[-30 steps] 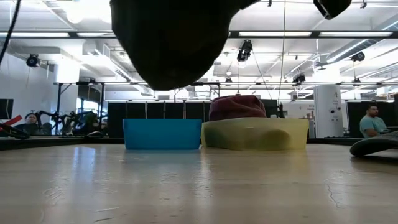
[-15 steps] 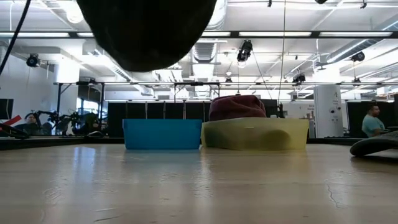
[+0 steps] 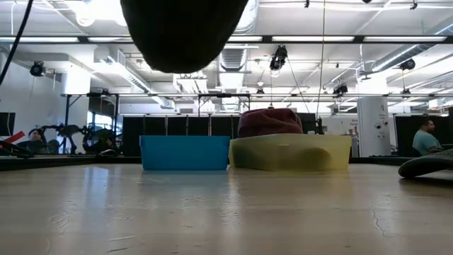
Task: Pick & Place hat
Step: Put the left black cap into the blue bin
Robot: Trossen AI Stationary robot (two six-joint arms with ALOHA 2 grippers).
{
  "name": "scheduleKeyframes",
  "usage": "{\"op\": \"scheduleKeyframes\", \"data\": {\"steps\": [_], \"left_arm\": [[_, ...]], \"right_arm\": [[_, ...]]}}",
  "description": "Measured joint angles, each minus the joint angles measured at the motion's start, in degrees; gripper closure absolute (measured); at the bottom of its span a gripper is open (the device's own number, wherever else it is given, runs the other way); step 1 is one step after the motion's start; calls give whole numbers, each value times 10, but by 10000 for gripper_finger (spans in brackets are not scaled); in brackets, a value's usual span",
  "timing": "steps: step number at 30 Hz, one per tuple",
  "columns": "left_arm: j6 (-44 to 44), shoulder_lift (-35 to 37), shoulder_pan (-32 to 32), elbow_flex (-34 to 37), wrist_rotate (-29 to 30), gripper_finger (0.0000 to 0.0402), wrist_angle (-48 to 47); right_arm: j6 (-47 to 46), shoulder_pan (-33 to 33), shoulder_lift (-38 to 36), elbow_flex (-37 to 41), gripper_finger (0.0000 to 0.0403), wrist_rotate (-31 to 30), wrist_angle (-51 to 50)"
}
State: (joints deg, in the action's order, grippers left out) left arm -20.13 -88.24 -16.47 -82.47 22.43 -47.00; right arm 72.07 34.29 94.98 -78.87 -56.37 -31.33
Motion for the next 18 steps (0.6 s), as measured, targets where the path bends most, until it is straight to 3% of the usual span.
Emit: {"op": "scheduleKeyframes", "data": {"steps": [6,10,14,18], "left_arm": [[-9,49,-24,-62,88,223,-57],[-26,82,-22,-58,161,223,-150],[-77,105,9,-9,150,223,-234],[-68,137,41,56,80,223,-225]], "right_arm": [[-5,-1,0,3,390,6,-14],[0,1,0,4,390,6,-12],[4,9,0,4,390,0,-11],[19,15,0,4,390,-9,-11]]}}
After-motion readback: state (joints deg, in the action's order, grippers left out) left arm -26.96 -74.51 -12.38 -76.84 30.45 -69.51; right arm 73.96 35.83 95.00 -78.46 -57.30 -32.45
